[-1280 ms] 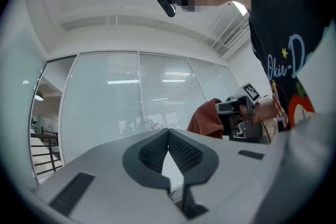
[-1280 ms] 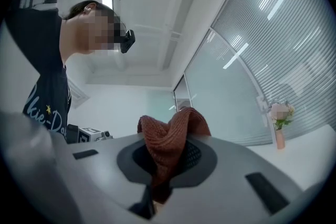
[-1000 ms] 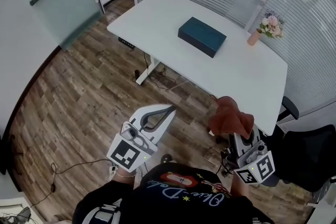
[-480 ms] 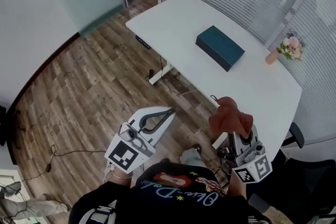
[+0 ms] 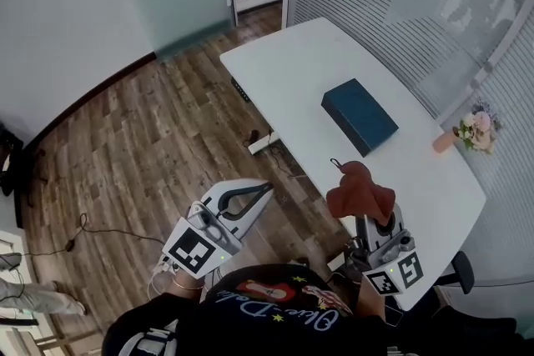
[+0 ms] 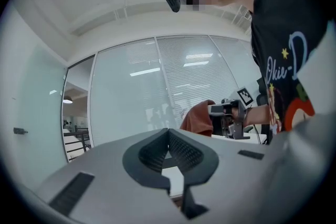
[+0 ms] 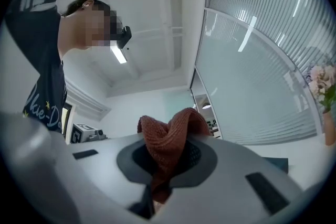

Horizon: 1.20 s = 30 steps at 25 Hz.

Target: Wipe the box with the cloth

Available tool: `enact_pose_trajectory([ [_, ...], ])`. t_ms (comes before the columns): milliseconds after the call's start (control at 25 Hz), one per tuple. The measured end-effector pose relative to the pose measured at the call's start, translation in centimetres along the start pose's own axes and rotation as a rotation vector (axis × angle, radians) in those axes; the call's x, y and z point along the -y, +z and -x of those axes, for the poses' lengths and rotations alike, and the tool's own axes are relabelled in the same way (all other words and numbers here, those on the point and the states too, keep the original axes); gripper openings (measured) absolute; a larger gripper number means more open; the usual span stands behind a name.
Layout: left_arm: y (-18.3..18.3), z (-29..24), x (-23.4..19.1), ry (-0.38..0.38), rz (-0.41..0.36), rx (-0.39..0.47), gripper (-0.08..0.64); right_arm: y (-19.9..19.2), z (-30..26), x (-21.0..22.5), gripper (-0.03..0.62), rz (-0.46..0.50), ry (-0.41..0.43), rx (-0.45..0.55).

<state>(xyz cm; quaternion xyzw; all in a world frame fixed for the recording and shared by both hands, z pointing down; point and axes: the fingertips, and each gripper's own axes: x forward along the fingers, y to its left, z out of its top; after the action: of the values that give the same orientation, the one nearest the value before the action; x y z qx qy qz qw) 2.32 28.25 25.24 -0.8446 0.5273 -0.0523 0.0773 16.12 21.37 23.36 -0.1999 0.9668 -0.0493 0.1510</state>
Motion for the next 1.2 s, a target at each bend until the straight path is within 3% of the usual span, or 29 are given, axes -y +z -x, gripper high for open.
enact_pose_trajectory([
  [320,0.5,-5.2,0.2,0.021,0.011,0.011,0.003,0.7,0.4,5.2,0.026,-0.007,0.021,0.004],
  [720,0.2,-13.0,3.1,-0.035,0.036,0.037,0.003,1.9,4.3,11.4,0.026,0.039,-0.027,-0.002],
  [960,-0.4,-17.3,4.4,-0.127,0.001,0.034,0.003,1.7,6.7,14.8,0.026,0.009,-0.121,0.012],
  [1040,-0.7,-18.8,4.3,-0.179,-0.044,0.037,0.003,1.6,7.1,16.0,0.026,0.005,-0.160,0.014],
  [1200,-1.6,-22.2,2.2,-0.238,-0.008,0.044,0.003,1.7,7.1,18.6,0.026,0.019,-0.271,0.040],
])
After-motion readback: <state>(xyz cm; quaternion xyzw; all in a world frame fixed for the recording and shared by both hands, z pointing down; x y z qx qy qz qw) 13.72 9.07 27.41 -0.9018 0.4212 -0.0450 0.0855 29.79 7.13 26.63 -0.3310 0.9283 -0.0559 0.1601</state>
